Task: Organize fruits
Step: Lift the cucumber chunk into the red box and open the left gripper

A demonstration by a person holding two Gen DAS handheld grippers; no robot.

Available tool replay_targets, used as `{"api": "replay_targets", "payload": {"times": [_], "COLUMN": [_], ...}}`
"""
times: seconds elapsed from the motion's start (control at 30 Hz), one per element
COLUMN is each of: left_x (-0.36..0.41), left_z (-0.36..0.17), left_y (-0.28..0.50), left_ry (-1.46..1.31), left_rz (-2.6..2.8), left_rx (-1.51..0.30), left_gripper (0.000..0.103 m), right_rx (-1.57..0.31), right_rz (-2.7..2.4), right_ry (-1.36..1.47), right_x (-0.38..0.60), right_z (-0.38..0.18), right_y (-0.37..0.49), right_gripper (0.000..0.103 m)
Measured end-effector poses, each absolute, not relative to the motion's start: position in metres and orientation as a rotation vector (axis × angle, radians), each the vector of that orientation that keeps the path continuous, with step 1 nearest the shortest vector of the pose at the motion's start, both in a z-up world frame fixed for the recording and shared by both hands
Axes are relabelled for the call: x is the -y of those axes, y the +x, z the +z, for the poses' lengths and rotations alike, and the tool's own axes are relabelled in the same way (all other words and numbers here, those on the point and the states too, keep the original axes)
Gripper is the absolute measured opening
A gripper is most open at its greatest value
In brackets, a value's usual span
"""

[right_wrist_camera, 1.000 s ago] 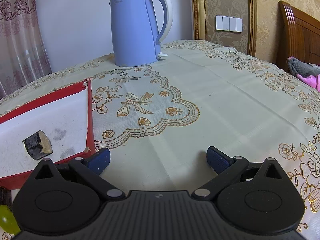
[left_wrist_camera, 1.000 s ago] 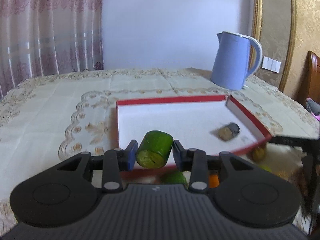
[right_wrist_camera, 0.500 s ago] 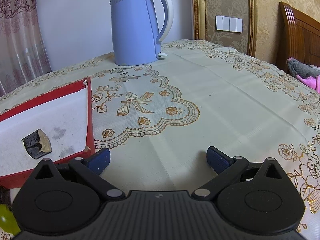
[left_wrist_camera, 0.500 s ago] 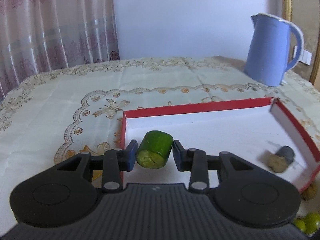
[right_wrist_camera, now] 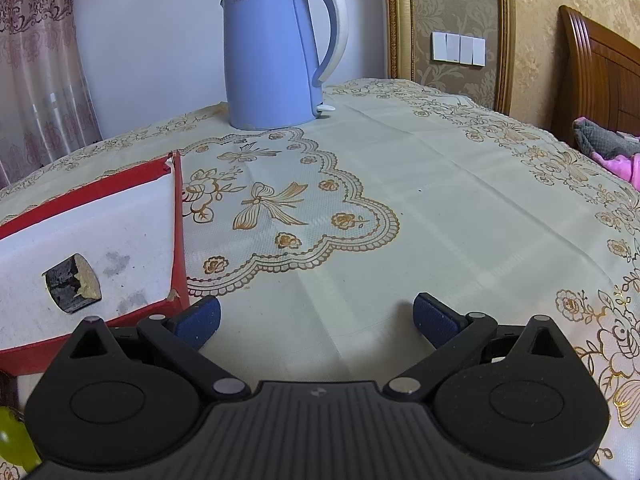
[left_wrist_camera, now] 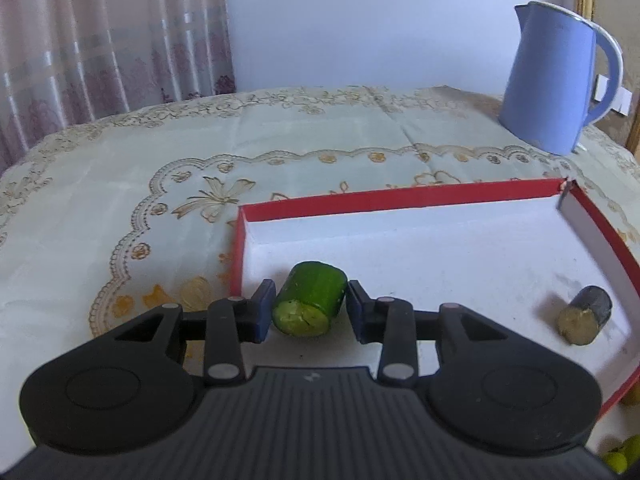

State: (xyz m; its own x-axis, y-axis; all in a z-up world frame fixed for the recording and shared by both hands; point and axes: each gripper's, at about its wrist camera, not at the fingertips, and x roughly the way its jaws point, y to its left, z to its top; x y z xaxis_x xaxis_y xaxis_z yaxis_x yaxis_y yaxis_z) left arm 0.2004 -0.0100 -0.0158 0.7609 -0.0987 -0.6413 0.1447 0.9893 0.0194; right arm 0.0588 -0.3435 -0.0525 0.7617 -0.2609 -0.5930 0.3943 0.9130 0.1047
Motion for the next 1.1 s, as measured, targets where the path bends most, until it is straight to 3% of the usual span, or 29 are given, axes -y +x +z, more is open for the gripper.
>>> {"api": "replay_targets", "payload": {"times": [0.03,0.07,0.2,0.27,0.3,0.63,1.1], "left_x": [0.009,0.009,0.011,0.012,0.011,-0.036,-0.033], "left_z": [-0.014,-0.013,-0.005,0.000,0.004,0.029,-0.010], "left_y": [0.199,0.196,0.183,0.171,0.163,0.071,0.002], "left_ry": [0.067,0.068,0.082,0.102,0.108,0.023,0.056], "left_rz": [-0.134,-0.128,-0.138,-0.127,-0.106,-0.053,-0.150], "left_rx": [-0.676,-0.659,-0.622,-0.593,-0.563,-0.417,-0.489], "left_gripper": [0.042,0.055,0.064,0.084,0.087,0.100,0.100], "right_rx": [-0.608,-0.608,-0.608,-0.607,-0.608,-0.609,-0.610], "right_rz": [-0.360,-0.360,-0.360,-0.360,-0.360,-0.361,-0.361], "right_ry": [0.230,0.229,0.229,0.231,0.230,0.230,0.229], "right_x": [0.344,0.344,0.343,0.343,0.343,0.343,0.343], "right_z": [-0.053,-0.053,-0.053,-0.052,-0.052,-0.052,-0.052], "right_y": [0.058,0.059,0.059,0.059,0.059,0.059,0.060], "right_gripper": [0.103,0.103,0.103,0.103,0.103,0.103,0.103]}}
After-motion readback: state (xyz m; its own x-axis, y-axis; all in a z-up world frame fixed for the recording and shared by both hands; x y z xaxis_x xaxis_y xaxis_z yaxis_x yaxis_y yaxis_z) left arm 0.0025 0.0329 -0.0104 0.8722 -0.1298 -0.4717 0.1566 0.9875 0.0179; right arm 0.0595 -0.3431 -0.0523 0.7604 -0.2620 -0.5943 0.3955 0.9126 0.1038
